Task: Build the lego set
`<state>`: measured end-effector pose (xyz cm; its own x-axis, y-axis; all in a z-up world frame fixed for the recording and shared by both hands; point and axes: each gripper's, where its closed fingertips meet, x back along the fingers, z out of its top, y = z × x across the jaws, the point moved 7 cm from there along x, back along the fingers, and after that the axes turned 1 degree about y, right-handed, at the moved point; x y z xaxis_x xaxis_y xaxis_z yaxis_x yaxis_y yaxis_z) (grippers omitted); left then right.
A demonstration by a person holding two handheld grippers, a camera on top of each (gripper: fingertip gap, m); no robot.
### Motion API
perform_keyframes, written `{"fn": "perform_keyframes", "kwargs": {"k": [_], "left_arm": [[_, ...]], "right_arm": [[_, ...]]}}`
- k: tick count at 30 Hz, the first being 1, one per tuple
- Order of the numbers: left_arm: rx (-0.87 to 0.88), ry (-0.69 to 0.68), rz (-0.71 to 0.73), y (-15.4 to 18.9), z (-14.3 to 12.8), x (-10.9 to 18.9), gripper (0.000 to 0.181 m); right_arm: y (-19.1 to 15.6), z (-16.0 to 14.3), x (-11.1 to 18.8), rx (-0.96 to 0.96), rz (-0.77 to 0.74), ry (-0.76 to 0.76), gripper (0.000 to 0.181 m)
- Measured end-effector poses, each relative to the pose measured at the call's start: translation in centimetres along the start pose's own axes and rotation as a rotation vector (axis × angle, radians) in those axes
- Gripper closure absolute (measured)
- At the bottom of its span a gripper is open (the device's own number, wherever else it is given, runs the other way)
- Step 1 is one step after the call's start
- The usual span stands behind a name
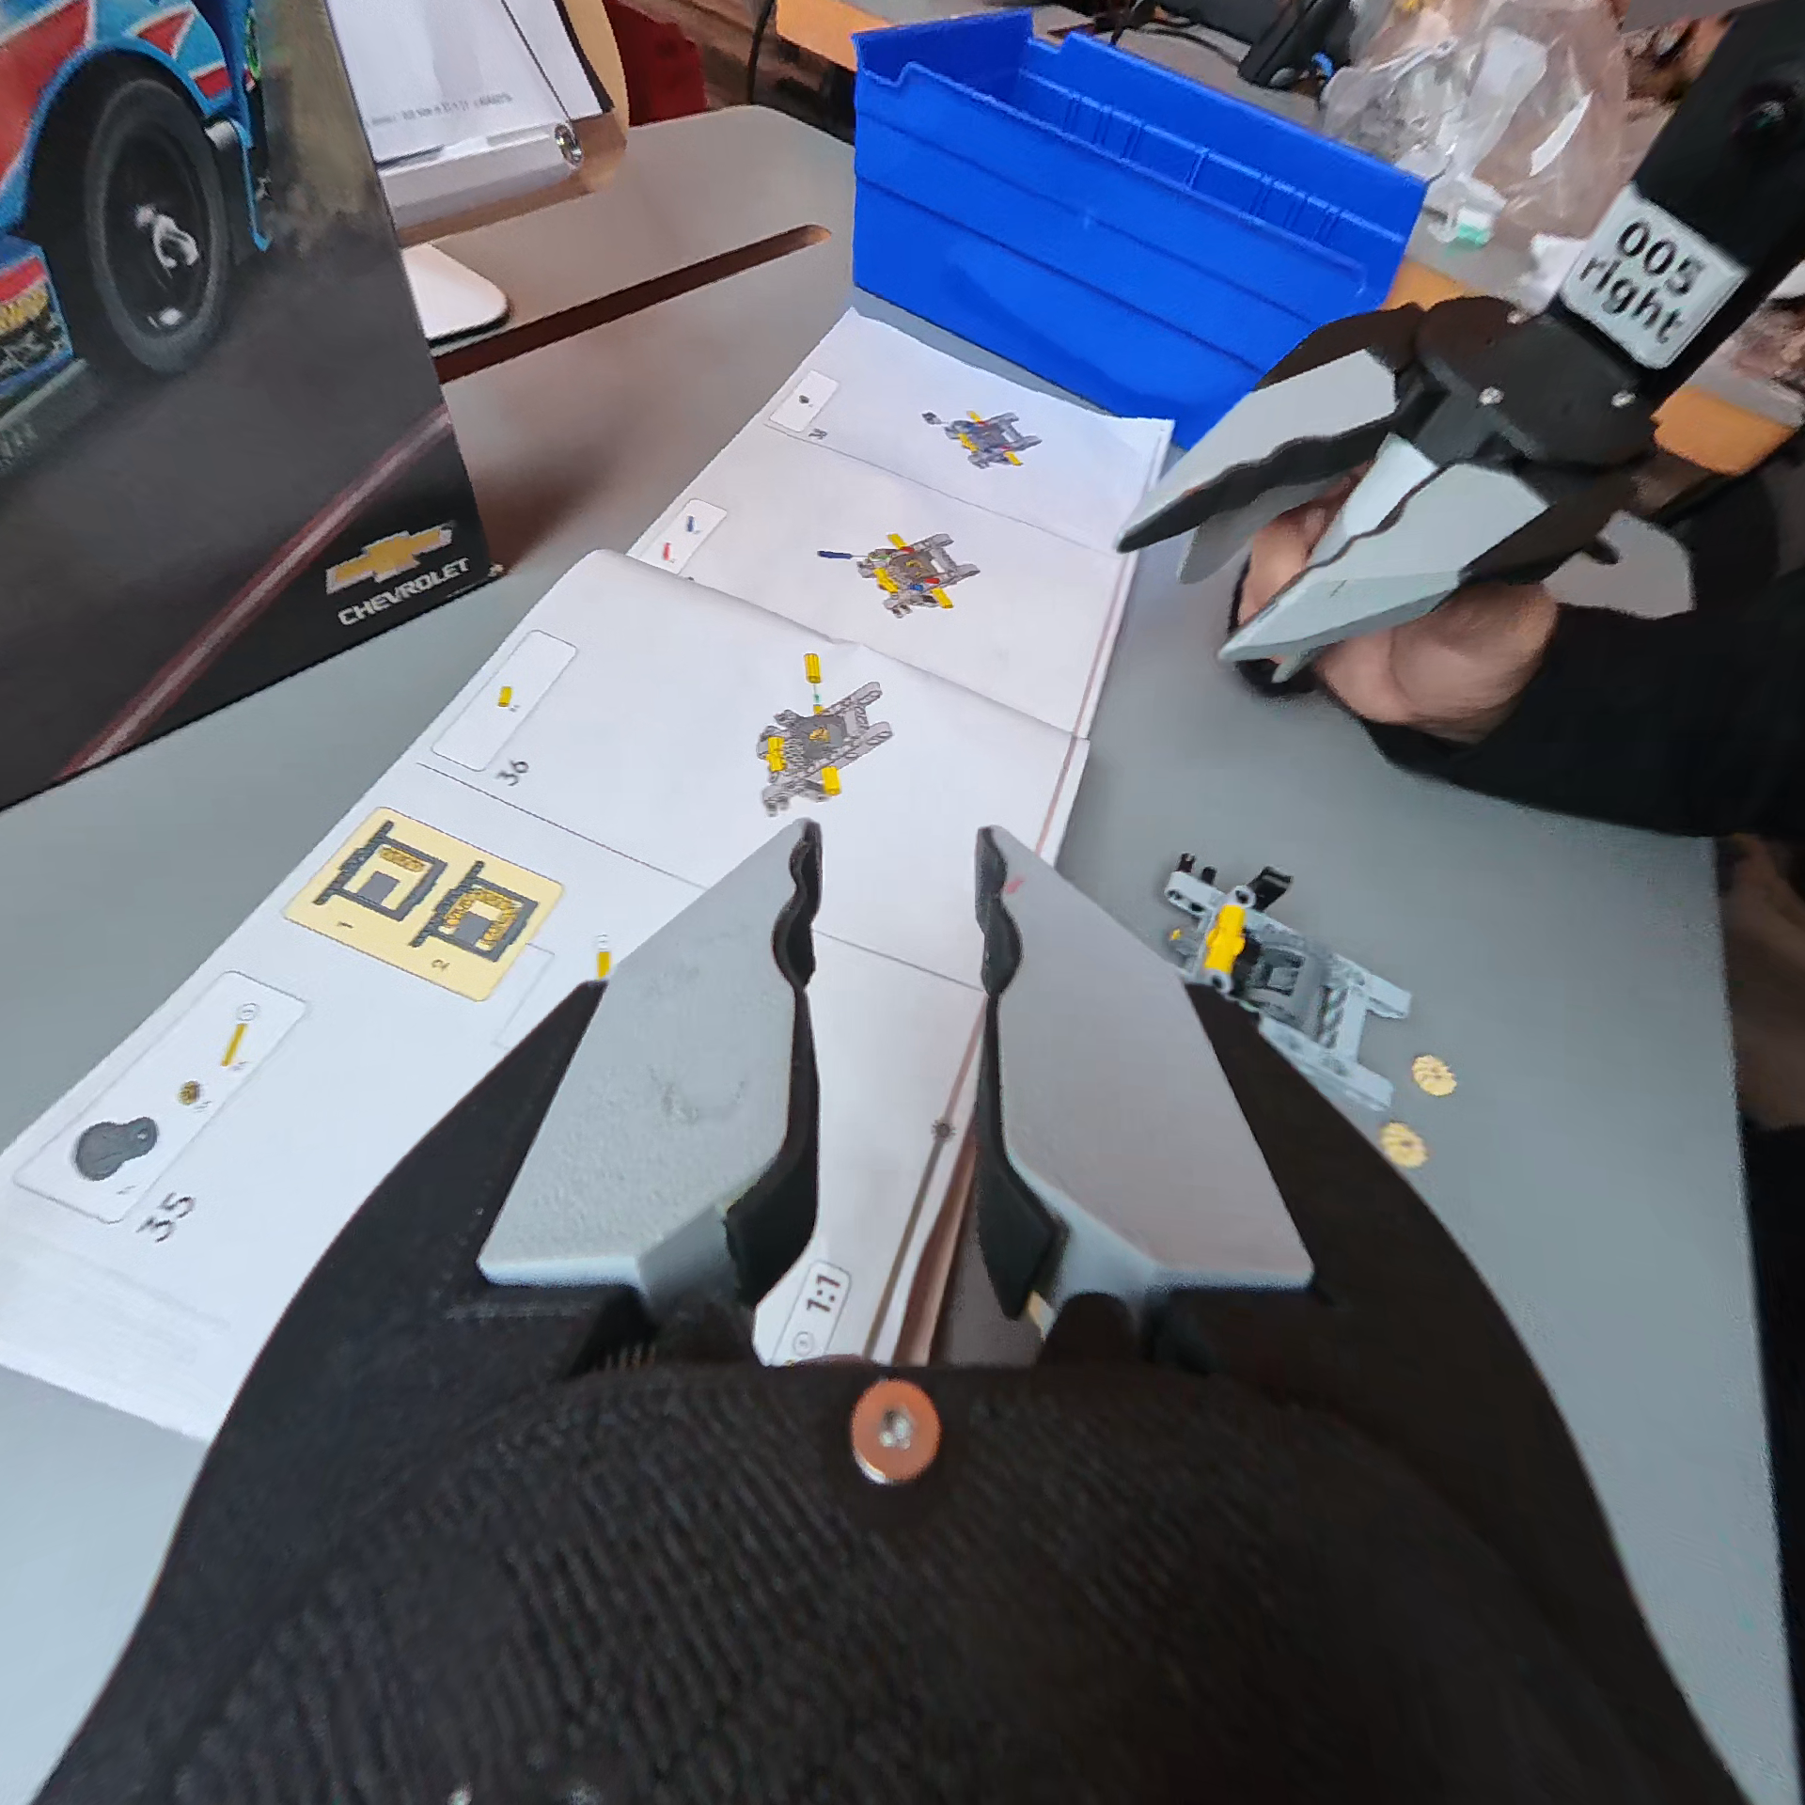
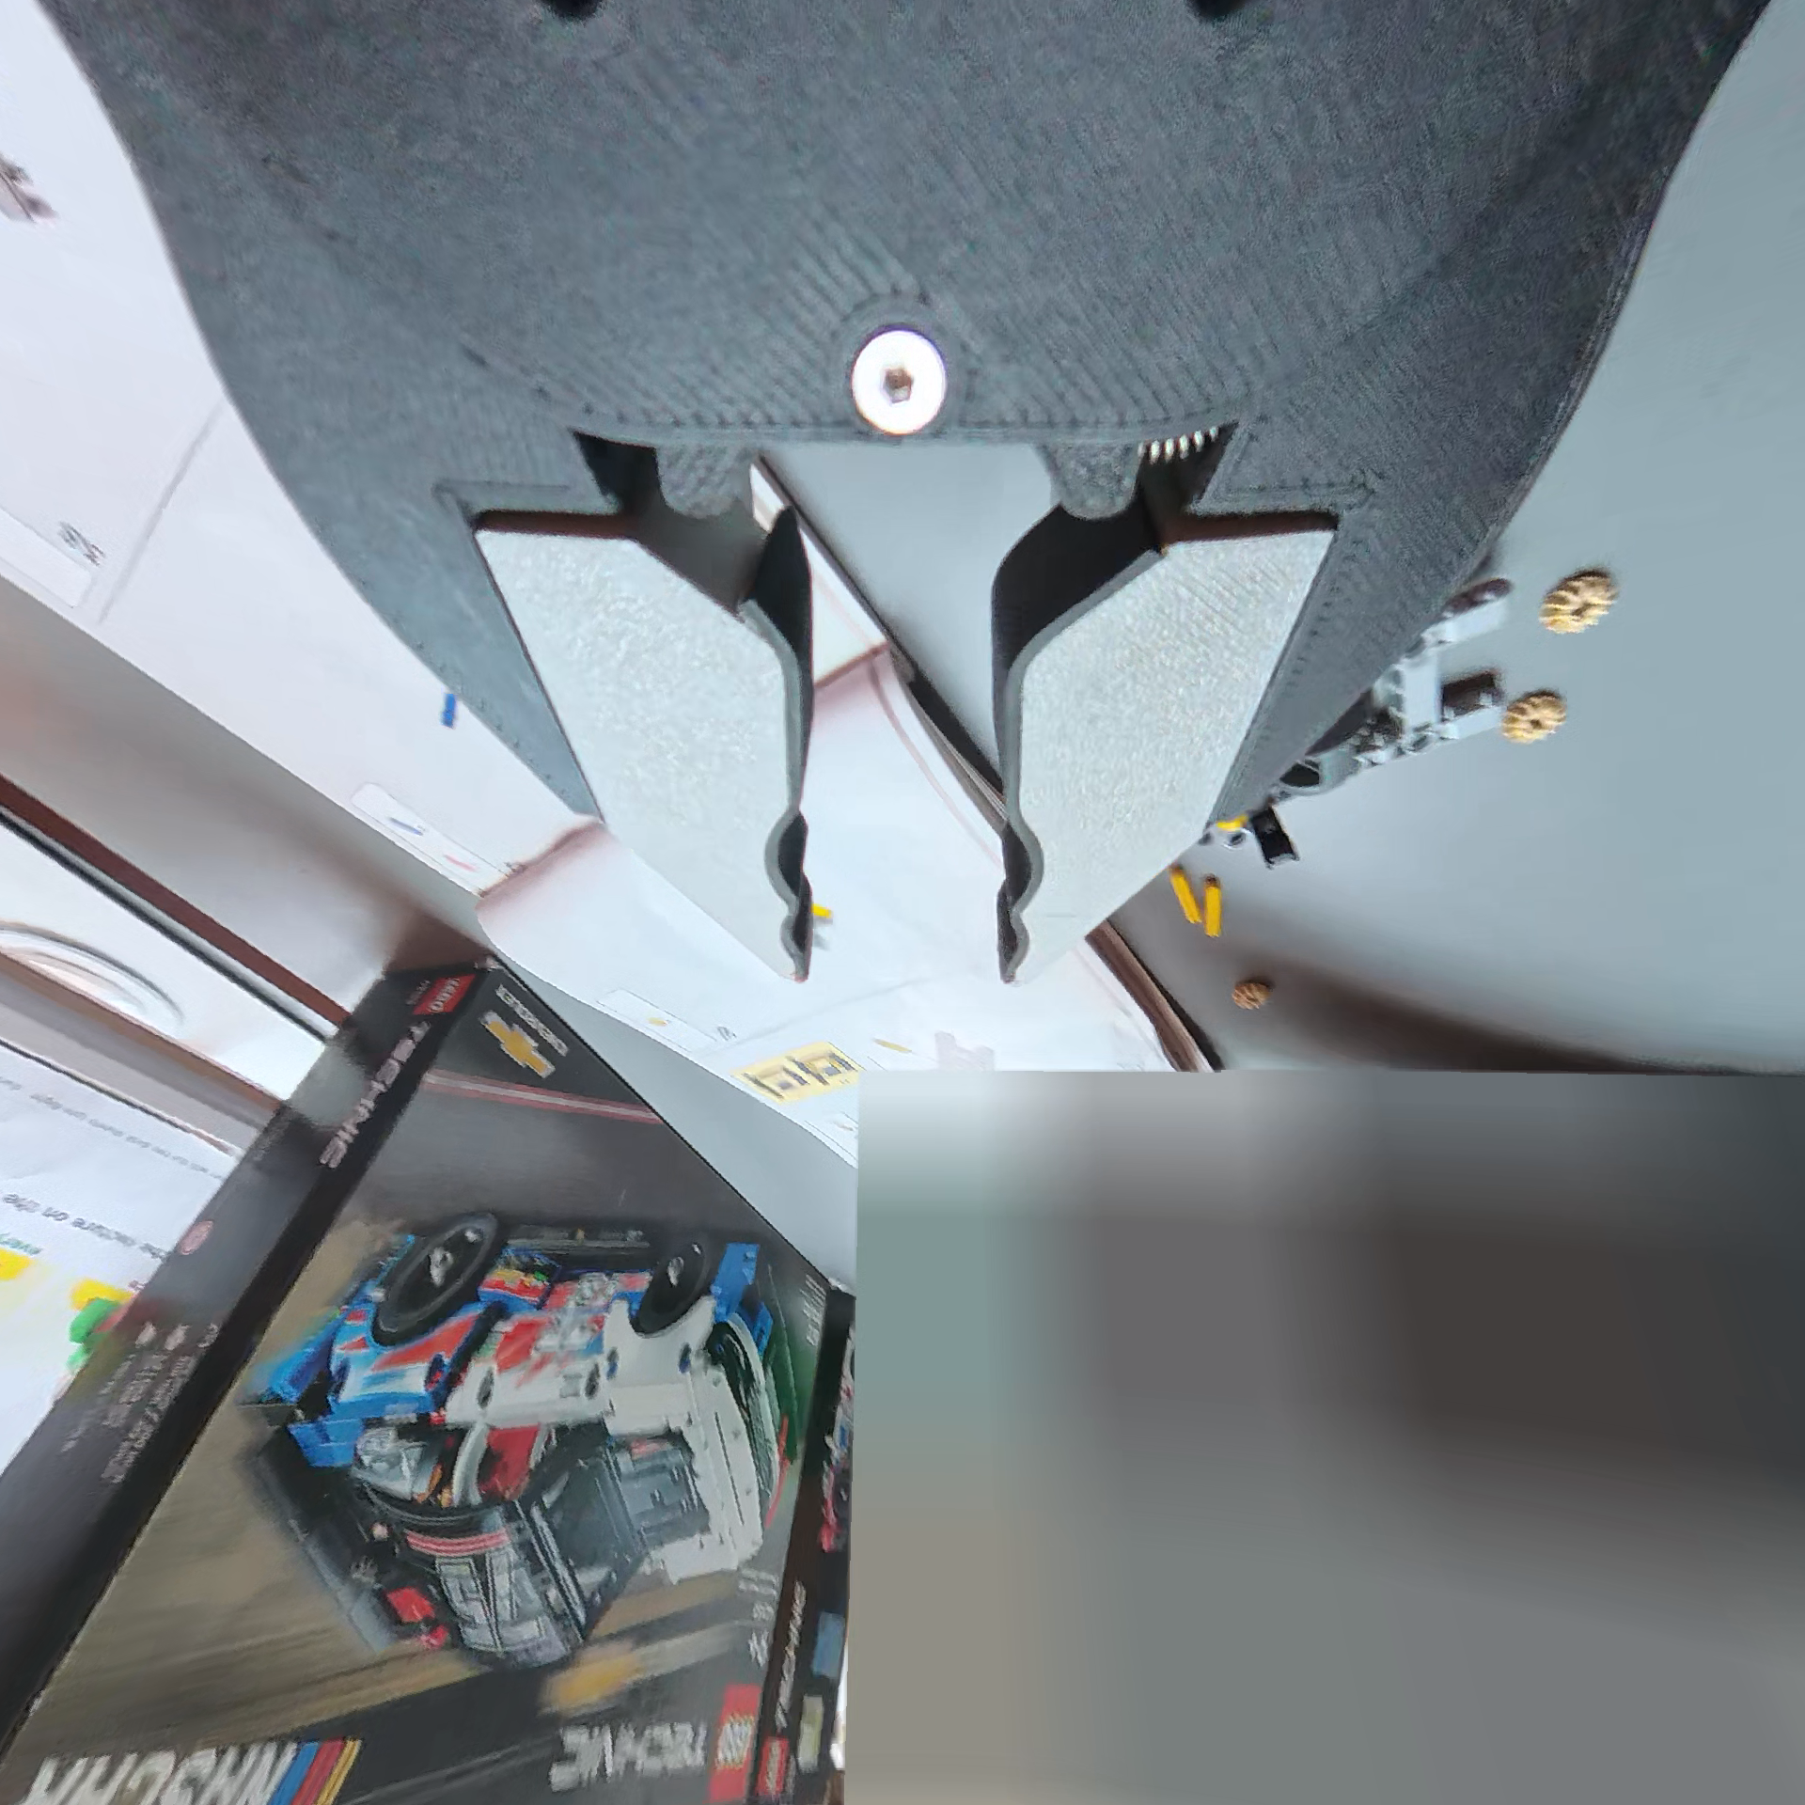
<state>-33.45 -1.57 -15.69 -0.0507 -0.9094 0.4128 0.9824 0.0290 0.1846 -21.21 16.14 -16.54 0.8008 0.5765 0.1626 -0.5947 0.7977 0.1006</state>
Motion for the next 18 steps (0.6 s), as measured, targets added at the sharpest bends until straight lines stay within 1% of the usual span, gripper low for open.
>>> {"fn": "perform_keyframes", "kwargs": {"k": [4, 9, 13, 18], "left_arm": [[-0.074, 0.023, 0.111, -0.9, 0.4, 1.0, 0.154], [-0.082, 0.111, 0.246, -3.0, 1.1, 3.0, 0.157], [-0.062, 0.141, 0.282, -4.0, 1.0, 4.0, 0.158], [-0.062, 0.170, 0.294, -4.1, 1.3, 4.7, 0.161]], "right_arm": [[0.5, -0.1, 0.2, 0.012, -0.049, -0.012, 0.144], [1.4, -0.5, 0.5, -0.001, -0.114, -0.032, 0.142], [1.5, -0.8, 0.4, 0.022, -0.150, -0.064, 0.143], [1.6, -1.0, -0.1, 0.058, -0.188, -0.100, 0.143]]}}
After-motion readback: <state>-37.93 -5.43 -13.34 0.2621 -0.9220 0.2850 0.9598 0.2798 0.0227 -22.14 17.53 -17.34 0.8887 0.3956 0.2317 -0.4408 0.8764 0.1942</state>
